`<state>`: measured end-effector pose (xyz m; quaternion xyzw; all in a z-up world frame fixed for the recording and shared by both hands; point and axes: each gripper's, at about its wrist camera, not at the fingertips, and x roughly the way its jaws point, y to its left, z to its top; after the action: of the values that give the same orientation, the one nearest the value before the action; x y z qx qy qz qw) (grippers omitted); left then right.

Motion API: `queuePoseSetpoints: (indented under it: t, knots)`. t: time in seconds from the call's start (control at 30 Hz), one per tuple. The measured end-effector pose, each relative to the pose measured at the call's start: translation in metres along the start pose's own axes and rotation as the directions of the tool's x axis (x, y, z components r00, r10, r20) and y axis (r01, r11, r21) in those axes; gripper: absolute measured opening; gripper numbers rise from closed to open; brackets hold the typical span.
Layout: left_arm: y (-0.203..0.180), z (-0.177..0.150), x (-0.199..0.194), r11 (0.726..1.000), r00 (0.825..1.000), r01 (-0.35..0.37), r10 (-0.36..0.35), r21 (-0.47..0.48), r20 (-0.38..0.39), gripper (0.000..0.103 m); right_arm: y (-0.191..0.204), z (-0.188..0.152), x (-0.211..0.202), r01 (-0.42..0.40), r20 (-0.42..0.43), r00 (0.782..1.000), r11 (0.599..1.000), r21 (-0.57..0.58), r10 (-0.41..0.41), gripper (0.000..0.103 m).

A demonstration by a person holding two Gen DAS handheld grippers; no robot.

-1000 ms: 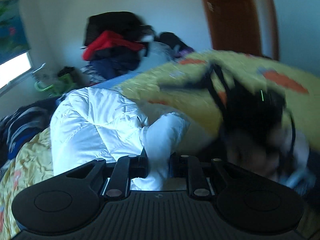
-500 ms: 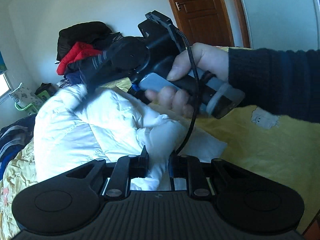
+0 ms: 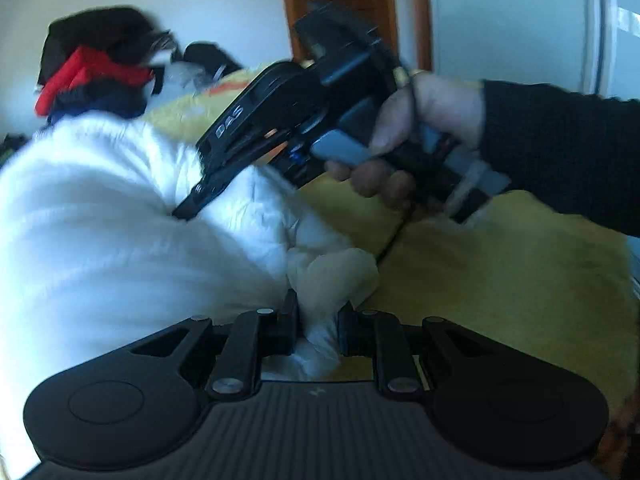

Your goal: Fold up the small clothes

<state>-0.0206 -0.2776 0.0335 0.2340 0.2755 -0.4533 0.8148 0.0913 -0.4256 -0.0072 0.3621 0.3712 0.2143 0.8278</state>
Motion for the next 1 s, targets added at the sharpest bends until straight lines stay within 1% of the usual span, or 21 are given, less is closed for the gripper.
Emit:
queuePoseSetpoints:
  t: [0.13, 0.23, 0.3, 0.33, 0.37, 0.4, 0.43, 0.47, 0.53, 0.6, 0.67, 0.7, 0.73, 0.77, 0.8, 0.83, 0.87, 0.9, 0.93, 0.97, 1.0]
  knots:
    - [0.012, 0.008, 0.008, 0.999, 1.0, 0.013, -0.014, -0.053, -0.013, 0.018, -0.006, -0.007, 0.008, 0.007, 0.019, 1.0, 1.0, 0.0, -0.007, 0.024]
    - [0.016, 0.013, 0.013, 0.998, 1.0, 0.007, -0.007, -0.065, -0.009, 0.018, -0.007, -0.01, 0.005, -0.002, 0.038, 0.999, 0.999, 0.033, 0.001, 0.027]
    - [0.013, 0.01, 0.002, 0.998, 1.0, -0.003, 0.004, -0.065, 0.01, 0.019, -0.006, -0.019, -0.012, -0.038, 0.065, 0.997, 0.995, 0.088, 0.033, 0.034]
    - [0.013, 0.01, -0.005, 0.998, 1.0, -0.006, 0.008, -0.067, 0.03, 0.021, -0.007, -0.022, -0.019, -0.064, 0.087, 0.995, 0.989, 0.13, 0.053, 0.043]
    - [0.008, -0.002, -0.021, 0.997, 0.999, -0.006, 0.01, -0.071, 0.049, 0.027, -0.008, -0.025, -0.03, -0.086, 0.113, 0.991, 0.984, 0.159, 0.069, 0.055]
    - [0.009, -0.004, -0.029, 0.997, 0.998, -0.006, 0.011, -0.075, 0.065, 0.031, -0.007, -0.029, -0.042, -0.109, 0.147, 0.986, 0.979, 0.175, 0.084, 0.062]
    - [0.01, -0.007, -0.039, 0.997, 0.996, -0.005, 0.012, -0.082, 0.083, 0.044, -0.005, -0.036, -0.058, -0.123, 0.186, 0.978, 0.976, 0.178, 0.089, 0.068]
    - [0.012, -0.011, -0.049, 0.996, 0.994, -0.008, 0.017, -0.086, 0.108, 0.059, -0.002, -0.043, -0.074, -0.125, 0.224, 0.971, 0.976, 0.176, 0.084, 0.07]
    - [0.016, -0.017, -0.07, 0.995, 0.985, -0.011, 0.028, -0.098, 0.173, 0.068, 0.001, -0.055, -0.101, -0.112, 0.263, 0.963, 0.98, 0.167, 0.065, 0.07]
    - [0.02, -0.026, -0.092, 0.993, 0.978, -0.006, 0.031, -0.12, 0.208, 0.068, 0.008, -0.067, -0.132, -0.066, 0.307, 0.951, 0.987, 0.149, 0.017, 0.07]
    - [0.034, -0.028, -0.11, 0.986, 0.966, -0.033, 0.073, -0.163, 0.247, 0.068, 0.018, -0.077, -0.161, -0.006, 0.341, 0.939, 0.992, 0.126, -0.038, 0.07]
    - [0.036, -0.031, -0.121, 0.98, 0.957, -0.065, 0.115, -0.188, 0.268, 0.068, 0.024, -0.078, -0.172, 0.025, 0.354, 0.933, 0.993, 0.114, -0.064, 0.07]
    - [0.043, -0.033, -0.128, 0.97, 0.943, -0.114, 0.174, -0.214, 0.284, 0.069, 0.034, -0.078, -0.184, 0.07, 0.373, 0.923, 0.993, 0.09, -0.099, 0.07]
    - [0.052, -0.034, -0.131, 0.954, 0.925, -0.178, 0.245, -0.24, 0.291, 0.07, 0.047, -0.077, -0.194, 0.118, 0.394, 0.91, 0.992, 0.048, -0.128, 0.07]
    - [0.062, -0.034, -0.131, 0.931, 0.903, -0.248, 0.323, -0.268, 0.285, 0.071, 0.066, -0.074, -0.203, 0.155, 0.412, 0.901, 0.988, -0.011, -0.136, 0.07]
    - [0.071, -0.034, -0.128, 0.904, 0.883, -0.309, 0.388, -0.297, 0.264, 0.071, 0.083, -0.071, -0.208, 0.167, 0.417, 0.9, 0.984, -0.069, -0.123, 0.071]
    - [0.084, -0.032, -0.123, 0.874, 0.864, -0.363, 0.446, -0.324, 0.234, 0.071, 0.106, -0.066, -0.209, 0.153, 0.409, 0.909, 0.977, -0.147, -0.08, 0.075]
    - [0.094, -0.03, -0.116, 0.851, 0.85, -0.398, 0.483, -0.343, 0.212, 0.071, 0.125, -0.06, -0.205, 0.116, 0.382, 0.924, 0.969, -0.217, -0.025, 0.079]
    - [0.103, -0.028, -0.107, 0.831, 0.838, -0.427, 0.512, -0.356, 0.191, 0.071, 0.14, -0.057, -0.201, 0.058, 0.343, 0.938, 0.96, -0.275, 0.042, 0.089]
    - [0.109, -0.026, -0.101, 0.823, 0.833, -0.445, 0.525, -0.353, 0.172, 0.071, 0.154, -0.053, -0.193, -0.061, 0.28, 0.947, 0.944, -0.323, 0.157, 0.1]
    - [0.114, -0.02, -0.087, 0.822, 0.837, -0.457, 0.527, -0.34, 0.15, 0.071, 0.162, -0.047, -0.18, -0.238, 0.194, 0.929, 0.912, -0.335, 0.314, 0.103]
